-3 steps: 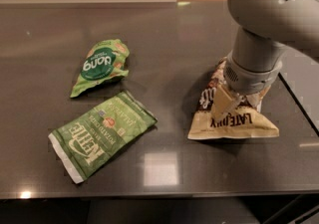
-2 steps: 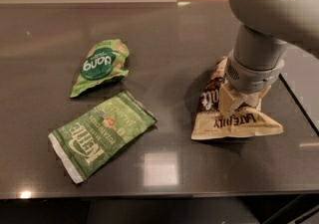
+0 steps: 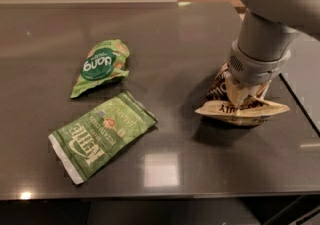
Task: Pick brown chip bag
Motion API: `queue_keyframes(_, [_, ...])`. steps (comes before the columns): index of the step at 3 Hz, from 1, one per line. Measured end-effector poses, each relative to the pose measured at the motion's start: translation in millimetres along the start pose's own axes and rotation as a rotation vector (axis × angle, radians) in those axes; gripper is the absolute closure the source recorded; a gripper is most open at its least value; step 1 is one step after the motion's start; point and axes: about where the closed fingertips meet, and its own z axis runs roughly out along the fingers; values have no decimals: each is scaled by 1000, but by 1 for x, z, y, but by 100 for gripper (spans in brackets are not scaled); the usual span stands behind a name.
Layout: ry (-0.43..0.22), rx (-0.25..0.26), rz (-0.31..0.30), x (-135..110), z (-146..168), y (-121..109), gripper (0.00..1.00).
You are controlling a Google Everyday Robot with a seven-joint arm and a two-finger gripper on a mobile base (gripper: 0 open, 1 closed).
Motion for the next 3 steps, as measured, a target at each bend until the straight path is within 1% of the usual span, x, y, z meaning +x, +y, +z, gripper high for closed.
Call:
queue_keyframes(1, [-37,6,-16,-6,-19,2,100])
queue_keyframes(3, [-123,13,-71,-16,-60,10,100])
